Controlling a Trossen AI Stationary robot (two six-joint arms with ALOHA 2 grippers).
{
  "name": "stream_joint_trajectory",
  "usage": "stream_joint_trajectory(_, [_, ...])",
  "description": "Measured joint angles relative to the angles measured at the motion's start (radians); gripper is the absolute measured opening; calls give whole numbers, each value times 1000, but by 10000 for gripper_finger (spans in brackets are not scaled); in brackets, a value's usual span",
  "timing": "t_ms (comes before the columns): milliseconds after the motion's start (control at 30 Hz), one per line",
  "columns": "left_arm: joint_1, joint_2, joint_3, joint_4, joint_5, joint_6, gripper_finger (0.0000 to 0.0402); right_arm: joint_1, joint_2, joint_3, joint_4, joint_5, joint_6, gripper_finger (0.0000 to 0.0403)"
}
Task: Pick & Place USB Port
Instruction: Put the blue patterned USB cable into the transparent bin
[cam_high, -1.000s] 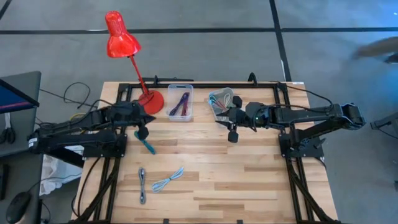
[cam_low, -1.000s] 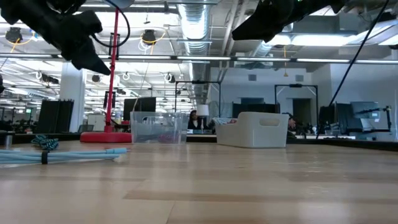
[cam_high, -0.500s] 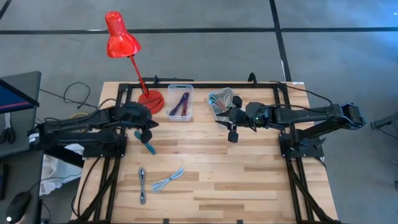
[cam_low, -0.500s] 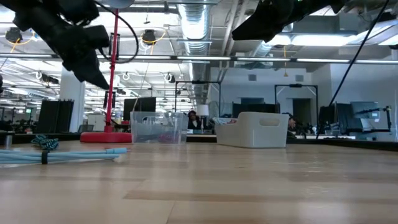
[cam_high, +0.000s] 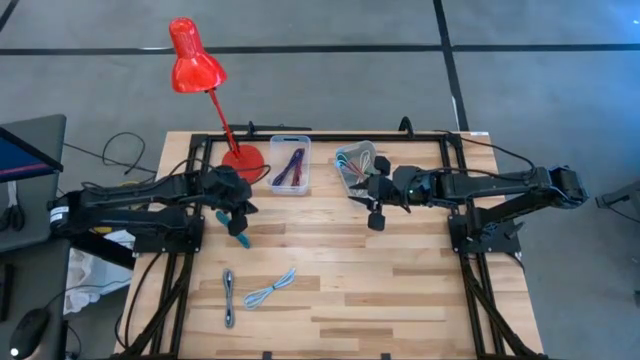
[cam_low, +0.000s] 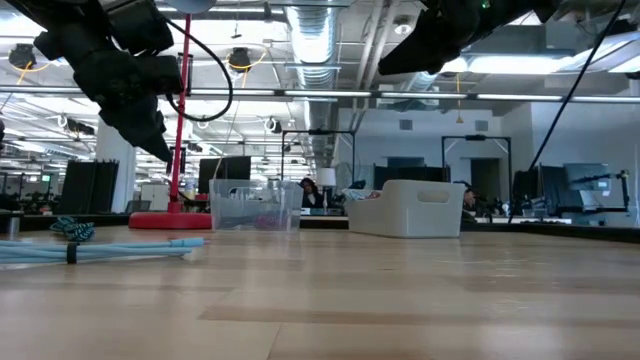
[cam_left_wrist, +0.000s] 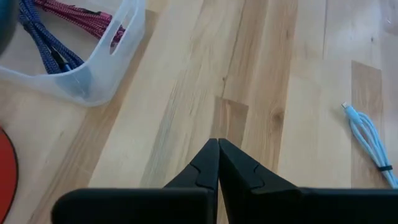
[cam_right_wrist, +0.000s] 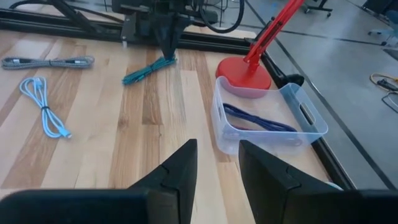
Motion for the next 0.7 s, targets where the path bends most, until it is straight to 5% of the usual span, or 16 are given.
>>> stream_joint_trajectory(300, [-17, 1, 0, 0, 79, 28, 8, 0, 0, 0, -13, 0, -1, 111])
stream_joint_trajectory(700, [-242, 80, 0, 1, 78, 26, 6, 0, 0, 0, -11, 0, -3, 111])
